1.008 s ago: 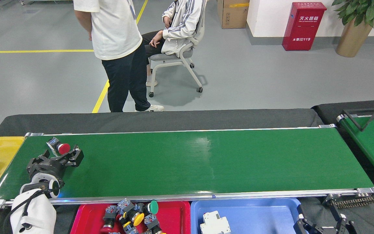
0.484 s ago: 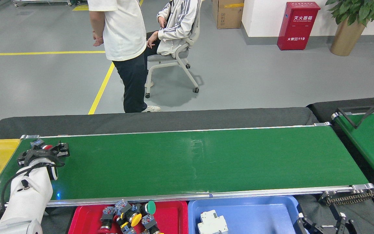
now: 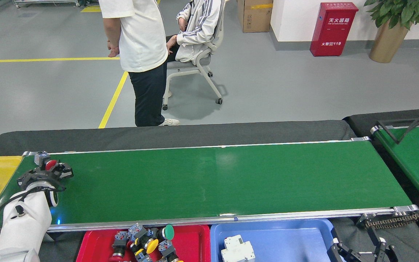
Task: Pick switch part from conveyor to tray
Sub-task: 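Lower the red-capped switch into the red tray and release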
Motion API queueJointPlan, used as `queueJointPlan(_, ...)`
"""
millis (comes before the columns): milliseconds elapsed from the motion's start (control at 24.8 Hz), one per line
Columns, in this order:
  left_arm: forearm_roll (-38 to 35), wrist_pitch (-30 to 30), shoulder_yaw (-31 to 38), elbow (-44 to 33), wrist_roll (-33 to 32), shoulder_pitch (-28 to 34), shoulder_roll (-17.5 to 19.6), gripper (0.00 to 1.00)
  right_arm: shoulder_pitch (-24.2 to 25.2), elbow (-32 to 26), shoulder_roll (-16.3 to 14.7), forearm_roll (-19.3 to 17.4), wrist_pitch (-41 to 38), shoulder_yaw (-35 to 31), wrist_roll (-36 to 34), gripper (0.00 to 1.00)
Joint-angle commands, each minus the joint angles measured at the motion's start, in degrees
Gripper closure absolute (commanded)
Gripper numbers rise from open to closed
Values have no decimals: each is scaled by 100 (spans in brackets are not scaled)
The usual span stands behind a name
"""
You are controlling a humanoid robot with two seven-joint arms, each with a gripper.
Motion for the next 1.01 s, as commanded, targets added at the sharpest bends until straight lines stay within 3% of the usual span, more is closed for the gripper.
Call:
queueJointPlan(0, 152, -597, 7, -768, 22, 184, 25, 90, -15, -78, -41, 4, 41, -20, -6, 2)
queueJointPlan(81, 372, -1161, 16, -1886, -13, 791, 60, 90, -15, -78, -41, 4, 41, -20, -6, 2)
queueJointPlan(282, 1040, -3367, 95, -5814, -57, 3348, 78, 88, -24, -78, -15, 4, 41, -20, -6, 2)
queueJointPlan(363, 1435, -4052, 112, -7045, -66, 4280, 60, 87, -33, -78, -15, 4, 41, -20, 3, 2)
queueJointPlan(484, 1558, -4096, 51, -8240, -66, 5511, 25, 80, -50, -78, -15, 4, 41, -11, 73, 2)
queueJointPlan(605, 1585, -4096, -46, -8293, -66, 6187, -133, 73, -76, -78, -15, 4, 32, -11, 109, 2)
queueJointPlan(645, 1585, -4096, -55, -8293, -66, 6249, -168, 60, -85, -78, -15, 4, 32, -11, 109, 2)
queueJointPlan(685, 1585, -4096, -46, -8293, -66, 6398, -212, 35, -85, -78, -15, 4, 32, -11, 109, 2)
queueJointPlan(766, 1611, -4096, 42, -8293, -66, 6495, -379, 6, -85, -78, -24, 4, 32, -2, 117, 2)
queueJointPlan(806, 1611, -4096, 86, -8284, -66, 6486, -511, 0, -94, -78, -24, 4, 32, -2, 117, 2)
queueJointPlan(967, 1629, -4096, 288, -8284, -66, 6469, -643, 0, -112, -78, -15, 4, 32, 68, 196, 2)
